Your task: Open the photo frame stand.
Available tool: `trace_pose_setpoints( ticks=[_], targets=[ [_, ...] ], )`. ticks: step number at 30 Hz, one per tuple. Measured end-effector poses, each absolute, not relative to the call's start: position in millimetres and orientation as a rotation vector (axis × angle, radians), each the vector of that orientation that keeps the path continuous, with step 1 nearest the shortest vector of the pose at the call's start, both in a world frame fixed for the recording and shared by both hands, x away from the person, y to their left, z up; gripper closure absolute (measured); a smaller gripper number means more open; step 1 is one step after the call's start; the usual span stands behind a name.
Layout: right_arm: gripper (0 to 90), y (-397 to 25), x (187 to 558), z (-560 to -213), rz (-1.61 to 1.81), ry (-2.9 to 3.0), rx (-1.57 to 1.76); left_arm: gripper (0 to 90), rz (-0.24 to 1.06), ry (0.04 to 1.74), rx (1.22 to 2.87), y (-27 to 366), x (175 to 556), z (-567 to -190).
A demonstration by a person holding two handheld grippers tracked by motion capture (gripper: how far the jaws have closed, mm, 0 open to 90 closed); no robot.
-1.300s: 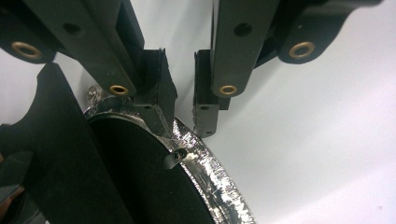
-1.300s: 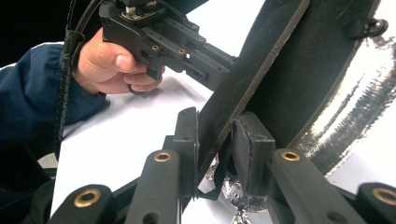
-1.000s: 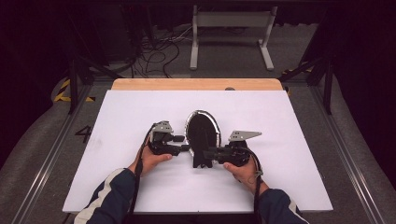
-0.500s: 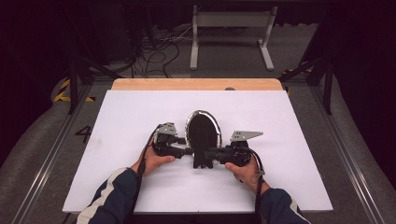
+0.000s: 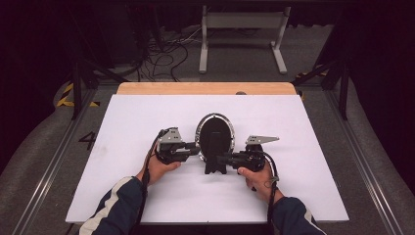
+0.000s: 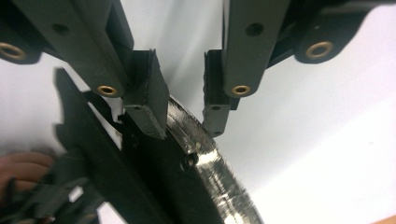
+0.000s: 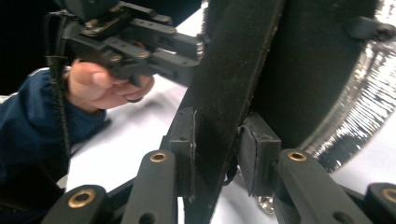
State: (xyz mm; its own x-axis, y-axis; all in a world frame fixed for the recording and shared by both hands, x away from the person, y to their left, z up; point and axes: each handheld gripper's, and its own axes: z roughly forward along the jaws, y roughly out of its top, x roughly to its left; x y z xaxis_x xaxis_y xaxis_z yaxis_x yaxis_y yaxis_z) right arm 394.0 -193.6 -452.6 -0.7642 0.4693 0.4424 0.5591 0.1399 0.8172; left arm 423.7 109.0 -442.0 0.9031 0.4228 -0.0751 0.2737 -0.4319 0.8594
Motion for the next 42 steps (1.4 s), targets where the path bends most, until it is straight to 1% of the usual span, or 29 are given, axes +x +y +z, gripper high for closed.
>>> trace_pose_setpoints(
  ticks=[2,5,8,9,16,21,24,25,27,29,31,36,42],
  targets=[
    [69.6,-191,392,-451,-1.714,-2.327,-1.035,74.6,0.182,0.503,2.038,110,425,-442],
    [70.2,-186,390,-450,-1.692,-2.375,-1.028,74.9,0.158,0.508,2.024,110,426,-443],
    [70.9,-185,390,-450,-1.695,-2.39,-1.034,71.1,0.135,0.523,2.04,108,427,-447],
    [72.5,-184,390,-451,-1.694,-2.395,-1.029,69.6,0.13,0.535,2.046,107,428,-448],
    [77.5,-178,384,-449,-1.731,-2.431,-0.976,67.8,0.104,0.537,2.04,109,431,-451],
    [79.2,-176,382,-448,-1.731,-2.455,-0.935,60.4,0.093,0.504,2.023,107,432,-450],
    [79.7,-175,381,-447,-1.73,-2.48,-0.903,50.0,0.03,0.516,2.023,103,434,-454],
    [79.7,-175,381,-446,-1.73,-2.489,-0.889,50.4,0.022,0.514,2.015,104,435,-455],
    [79.7,-175,381,-446,-1.733,-2.489,-0.88,48.2,0.005,0.511,2.012,104,438,-456],
    [79.7,-177,382,-447,-1.735,-2.482,-0.864,48.9,0.004,0.502,2.015,103,437,-456],
    [79.7,-178,383,-448,-1.736,-2.477,-0.852,54.2,-0.009,0.488,2.012,102,436,-455],
    [80.7,-179,384,-448,-1.719,-2.486,-0.839,59.8,-0.003,0.468,2.018,104,434,-452],
    [80.1,-184,388,-449,-1.693,-2.502,-0.897,70.0,0.12,0.45,2.008,103,425,-443]
  ],
)
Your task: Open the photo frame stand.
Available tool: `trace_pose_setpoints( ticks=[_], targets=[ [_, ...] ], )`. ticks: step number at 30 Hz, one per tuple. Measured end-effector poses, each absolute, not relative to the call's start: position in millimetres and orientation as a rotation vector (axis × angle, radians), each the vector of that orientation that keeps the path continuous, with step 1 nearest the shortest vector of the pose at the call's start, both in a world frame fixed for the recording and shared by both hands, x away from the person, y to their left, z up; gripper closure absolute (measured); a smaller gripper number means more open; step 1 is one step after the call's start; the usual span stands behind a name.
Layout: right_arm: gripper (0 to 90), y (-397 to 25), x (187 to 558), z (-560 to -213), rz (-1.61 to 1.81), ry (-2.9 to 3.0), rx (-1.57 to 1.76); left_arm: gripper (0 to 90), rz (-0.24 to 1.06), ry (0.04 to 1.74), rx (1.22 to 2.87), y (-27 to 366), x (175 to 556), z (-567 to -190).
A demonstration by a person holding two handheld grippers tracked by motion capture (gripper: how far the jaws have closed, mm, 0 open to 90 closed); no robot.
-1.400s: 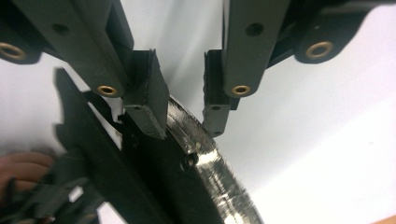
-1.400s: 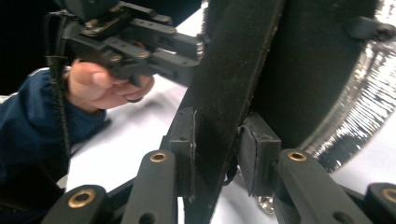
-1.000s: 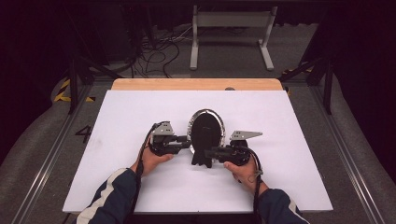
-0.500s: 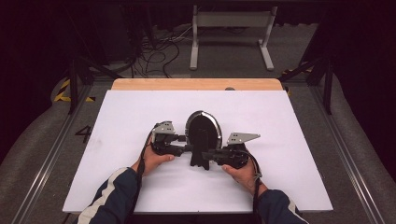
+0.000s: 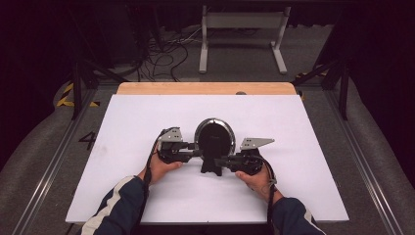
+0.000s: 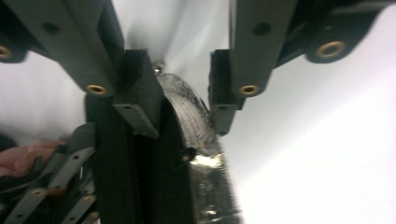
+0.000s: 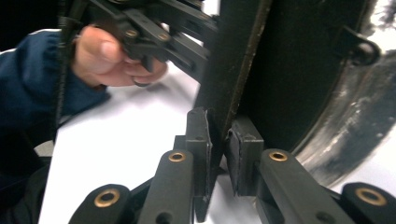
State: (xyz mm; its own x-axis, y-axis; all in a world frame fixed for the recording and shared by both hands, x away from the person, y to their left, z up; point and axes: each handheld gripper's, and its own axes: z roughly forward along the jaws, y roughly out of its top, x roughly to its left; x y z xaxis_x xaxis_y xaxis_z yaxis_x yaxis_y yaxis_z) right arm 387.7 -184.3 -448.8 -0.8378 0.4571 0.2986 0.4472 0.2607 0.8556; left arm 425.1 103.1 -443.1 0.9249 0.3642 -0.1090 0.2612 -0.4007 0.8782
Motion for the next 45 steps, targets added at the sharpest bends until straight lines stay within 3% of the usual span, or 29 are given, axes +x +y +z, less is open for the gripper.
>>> trace_pose_setpoints(
  ticks=[16,27,37,41,45],
  targets=[
    [77.6,-182,386,-445,1.626,2.472,0.937,72.2,0.351,0.41,2.025,101,410,-442],
    [76.5,-181,371,-446,1.552,2.498,0.937,74.6,0.35,0.396,2.018,102,394,-444],
    [77.4,-183,366,-448,1.575,2.498,0.955,49.5,0.325,0.404,2.025,92,402,-448],
    [77.5,-183,366,-448,1.573,2.499,0.95,51.8,0.294,0.41,2.023,89,405,-449],
    [77.6,-183,366,-447,1.568,2.5,0.946,67.4,0.271,0.384,2.034,89,406,-450]
  ],
)
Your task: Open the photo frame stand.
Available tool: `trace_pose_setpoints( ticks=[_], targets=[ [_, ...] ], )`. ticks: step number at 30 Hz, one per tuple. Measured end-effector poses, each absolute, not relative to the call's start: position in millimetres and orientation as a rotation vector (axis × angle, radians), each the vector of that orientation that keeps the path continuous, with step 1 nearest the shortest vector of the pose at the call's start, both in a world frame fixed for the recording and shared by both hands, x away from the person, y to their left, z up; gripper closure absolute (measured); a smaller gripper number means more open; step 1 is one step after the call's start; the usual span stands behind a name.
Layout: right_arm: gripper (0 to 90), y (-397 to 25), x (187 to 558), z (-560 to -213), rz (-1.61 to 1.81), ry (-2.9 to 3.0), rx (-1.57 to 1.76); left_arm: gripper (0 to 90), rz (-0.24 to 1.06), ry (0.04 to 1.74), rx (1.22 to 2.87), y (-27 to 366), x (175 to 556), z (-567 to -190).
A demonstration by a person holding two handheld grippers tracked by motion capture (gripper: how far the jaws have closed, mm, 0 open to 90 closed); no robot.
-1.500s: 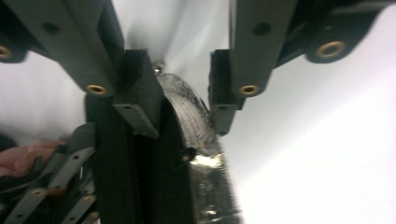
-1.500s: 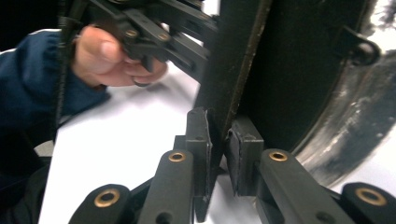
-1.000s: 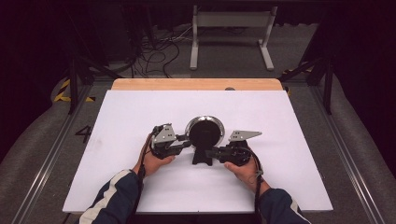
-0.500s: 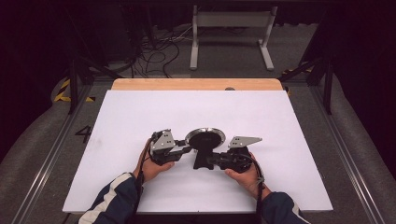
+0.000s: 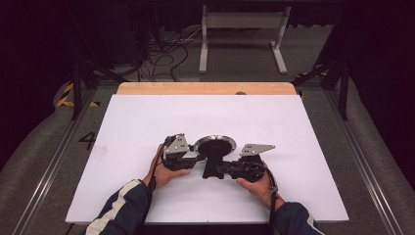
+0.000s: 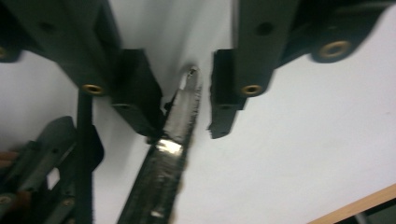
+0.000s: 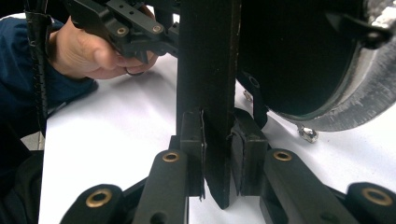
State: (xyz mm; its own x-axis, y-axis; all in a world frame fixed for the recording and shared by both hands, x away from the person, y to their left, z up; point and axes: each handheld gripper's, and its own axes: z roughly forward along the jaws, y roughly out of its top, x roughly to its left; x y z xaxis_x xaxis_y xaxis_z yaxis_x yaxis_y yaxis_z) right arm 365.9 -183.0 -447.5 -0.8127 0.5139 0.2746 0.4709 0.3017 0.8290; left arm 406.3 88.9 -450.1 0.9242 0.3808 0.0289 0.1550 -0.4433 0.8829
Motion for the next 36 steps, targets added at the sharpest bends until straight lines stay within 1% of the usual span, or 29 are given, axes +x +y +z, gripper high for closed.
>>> trace_pose_setpoints(
  ticks=[1,9,18,29,36],
  targets=[
    [77.7,-183,366,-447,1.567,2.499,0.947,69.6,0.288,0.373,2.046,88,405,-449],
    [76.7,-183,366,-446,1.561,2.504,0.943,72.1,0.389,0.376,2.091,87,404,-447],
    [76.3,-180,367,-448,1.536,2.509,0.93,72.0,0.42,0.384,2.095,89,409,-449],
    [75.6,-178,368,-448,1.506,2.494,0.941,72.1,0.497,0.398,2.111,87,412,-449],
    [77.1,-179,370,-448,1.487,2.468,0.962,72.2,0.508,0.407,2.102,87,414,-450]
  ],
)
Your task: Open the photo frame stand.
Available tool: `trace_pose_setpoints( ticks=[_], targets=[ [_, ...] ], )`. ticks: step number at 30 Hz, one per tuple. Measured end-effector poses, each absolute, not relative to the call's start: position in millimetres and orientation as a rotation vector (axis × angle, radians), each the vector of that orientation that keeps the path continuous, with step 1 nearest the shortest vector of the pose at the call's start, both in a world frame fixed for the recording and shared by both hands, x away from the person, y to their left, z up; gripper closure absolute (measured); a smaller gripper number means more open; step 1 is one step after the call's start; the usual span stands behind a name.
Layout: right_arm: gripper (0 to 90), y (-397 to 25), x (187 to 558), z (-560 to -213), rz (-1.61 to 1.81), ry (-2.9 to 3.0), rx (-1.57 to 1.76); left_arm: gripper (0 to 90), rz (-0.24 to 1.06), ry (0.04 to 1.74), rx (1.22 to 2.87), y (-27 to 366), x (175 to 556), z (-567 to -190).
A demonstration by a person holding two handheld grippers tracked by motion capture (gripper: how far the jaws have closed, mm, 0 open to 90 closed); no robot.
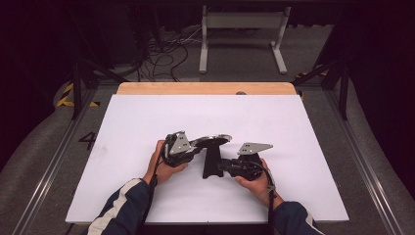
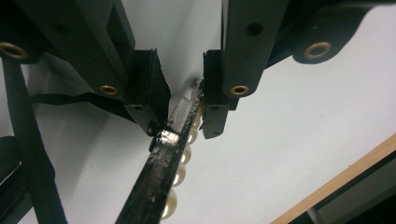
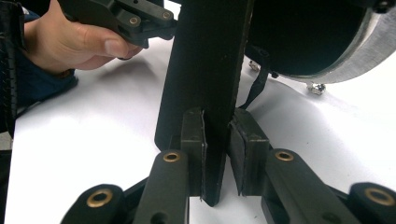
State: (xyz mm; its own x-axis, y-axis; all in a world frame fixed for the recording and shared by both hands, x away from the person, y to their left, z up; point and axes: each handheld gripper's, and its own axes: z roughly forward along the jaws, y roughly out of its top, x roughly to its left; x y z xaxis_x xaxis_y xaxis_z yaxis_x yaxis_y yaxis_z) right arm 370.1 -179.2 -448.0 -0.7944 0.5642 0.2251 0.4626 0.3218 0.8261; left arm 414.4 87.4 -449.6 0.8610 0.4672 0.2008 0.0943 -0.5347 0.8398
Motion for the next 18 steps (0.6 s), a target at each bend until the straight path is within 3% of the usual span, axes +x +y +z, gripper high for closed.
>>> trace_pose_setpoints(
  ticks=[4,9,18],
  targets=[
    [76.5,-177,369,-446,1.447,2.465,0.944,71.1,0.484,0.42,2.097,89,416,-449],
    [72.2,-176,364,-444,1.349,2.456,0.901,56.5,0.52,0.437,2.102,97,414,-444],
    [67.9,-186,361,-435,1.32,2.401,0.891,43.8,0.507,0.422,2.111,119,401,-430]
  ],
)
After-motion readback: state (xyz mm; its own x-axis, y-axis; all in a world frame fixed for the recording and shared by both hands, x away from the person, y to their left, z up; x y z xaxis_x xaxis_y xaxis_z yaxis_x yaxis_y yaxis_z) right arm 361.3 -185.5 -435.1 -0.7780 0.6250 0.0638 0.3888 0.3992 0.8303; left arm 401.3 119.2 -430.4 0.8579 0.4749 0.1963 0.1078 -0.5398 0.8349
